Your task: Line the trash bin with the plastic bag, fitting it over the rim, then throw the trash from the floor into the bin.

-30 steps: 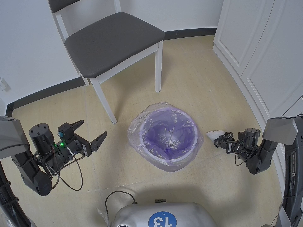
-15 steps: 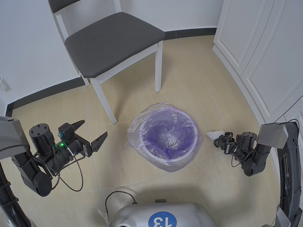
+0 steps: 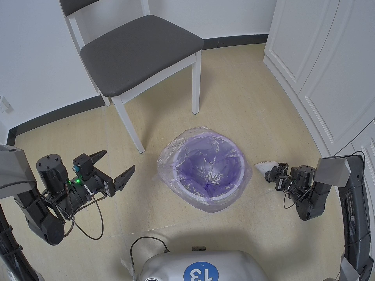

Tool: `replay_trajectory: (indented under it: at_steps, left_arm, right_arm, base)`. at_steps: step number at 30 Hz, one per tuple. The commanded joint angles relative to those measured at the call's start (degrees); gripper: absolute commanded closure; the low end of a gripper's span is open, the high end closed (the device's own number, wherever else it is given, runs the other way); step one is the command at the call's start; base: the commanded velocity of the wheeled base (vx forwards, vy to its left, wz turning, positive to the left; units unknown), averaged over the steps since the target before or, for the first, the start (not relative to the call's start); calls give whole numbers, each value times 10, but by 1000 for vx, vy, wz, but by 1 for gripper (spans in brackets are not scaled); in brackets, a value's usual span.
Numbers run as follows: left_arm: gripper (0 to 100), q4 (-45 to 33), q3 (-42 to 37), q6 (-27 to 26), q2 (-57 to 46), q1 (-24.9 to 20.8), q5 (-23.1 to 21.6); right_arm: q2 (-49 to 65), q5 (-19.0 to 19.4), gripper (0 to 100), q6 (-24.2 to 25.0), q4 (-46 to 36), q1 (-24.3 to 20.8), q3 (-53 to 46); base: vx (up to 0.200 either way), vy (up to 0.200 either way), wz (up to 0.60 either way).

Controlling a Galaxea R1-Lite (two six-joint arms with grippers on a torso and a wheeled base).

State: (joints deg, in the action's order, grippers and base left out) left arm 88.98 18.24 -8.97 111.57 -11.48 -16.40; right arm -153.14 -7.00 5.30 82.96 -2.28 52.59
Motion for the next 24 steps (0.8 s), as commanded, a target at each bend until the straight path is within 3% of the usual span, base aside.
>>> replay_trajectory:
  at_steps: [1,9,24]
  left_arm:
    - [0,10,-1,0,-5,-3,0]
    - [0,10,-11,-1,-19,-13,0]
    - [0,10,-21,-3,-36,-21,0]
  right_arm:
    - [-12,1,100,-3,24,0,-3]
    - [-24,17,100,-8,68,-4,-7]
    - [-25,25,100,-14,70,0,-10]
  base:
    - [0,0,0]
    - [0,0,0]
    - [0,0,0]
